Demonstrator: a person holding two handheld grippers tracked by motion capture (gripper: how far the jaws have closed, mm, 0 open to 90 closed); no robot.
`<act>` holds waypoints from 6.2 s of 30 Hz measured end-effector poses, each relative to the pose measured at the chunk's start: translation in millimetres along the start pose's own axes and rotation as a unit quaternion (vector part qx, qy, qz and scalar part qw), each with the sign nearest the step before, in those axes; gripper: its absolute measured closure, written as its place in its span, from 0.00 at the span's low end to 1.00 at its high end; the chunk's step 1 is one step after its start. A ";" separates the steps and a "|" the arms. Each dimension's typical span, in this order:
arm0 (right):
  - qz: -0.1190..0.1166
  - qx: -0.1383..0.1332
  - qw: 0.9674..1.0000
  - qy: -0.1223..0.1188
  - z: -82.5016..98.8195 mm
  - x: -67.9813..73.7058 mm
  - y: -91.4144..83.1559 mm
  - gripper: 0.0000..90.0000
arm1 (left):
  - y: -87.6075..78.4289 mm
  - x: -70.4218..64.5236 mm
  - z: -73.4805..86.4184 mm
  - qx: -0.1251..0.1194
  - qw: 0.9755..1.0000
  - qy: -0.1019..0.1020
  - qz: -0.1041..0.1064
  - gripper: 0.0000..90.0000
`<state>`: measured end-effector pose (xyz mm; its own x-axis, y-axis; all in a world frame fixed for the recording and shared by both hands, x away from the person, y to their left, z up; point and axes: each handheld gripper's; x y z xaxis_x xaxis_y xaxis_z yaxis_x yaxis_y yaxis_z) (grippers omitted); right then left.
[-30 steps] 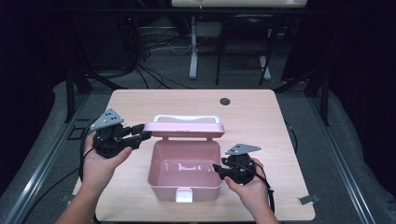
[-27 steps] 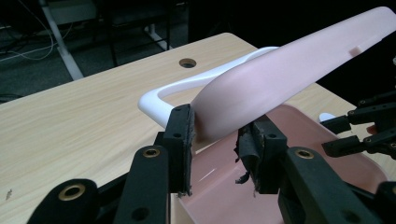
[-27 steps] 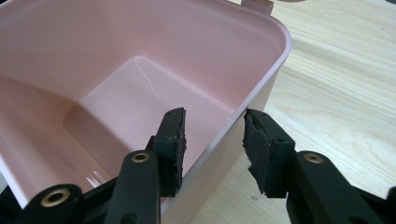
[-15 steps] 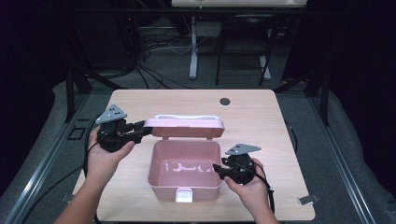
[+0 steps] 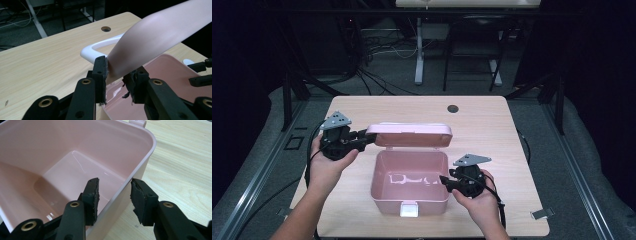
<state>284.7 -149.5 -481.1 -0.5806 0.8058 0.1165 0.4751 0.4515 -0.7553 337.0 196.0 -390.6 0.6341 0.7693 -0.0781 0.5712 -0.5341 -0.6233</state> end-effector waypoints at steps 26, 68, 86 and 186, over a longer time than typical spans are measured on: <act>0.000 -0.001 1.000 0.000 0.8 -0.2 2.3 0.64 | 17.3 8.6 -0.3 0.005 1.000 -0.008 -0.009 0.85; 0.006 0.011 1.000 -0.001 3.4 0.9 9.6 0.62 | 47.7 24.6 4.6 -0.007 0.999 -0.042 -0.026 0.93; 0.007 0.011 1.000 -0.002 3.7 0.9 9.8 0.62 | 59.6 29.5 7.8 0.009 0.998 -0.056 -0.028 0.93; 0.001 0.012 1.000 0.006 5.2 1.4 9.5 0.63 | 96.7 60.3 4.2 0.094 0.978 -0.187 0.013 0.95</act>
<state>284.9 -146.1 -491.4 -0.5715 0.8115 0.1215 0.4606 0.4398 -0.7710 428.2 192.2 -458.9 0.3927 0.8495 -0.3523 0.4290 -0.5081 -0.7469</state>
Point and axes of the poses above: each handheld gripper's, and its own axes: y roughly forward along the jaws, z roughly out of its underside, x roughly to its left, and after that the axes turned 8 degrees about x, right-handed
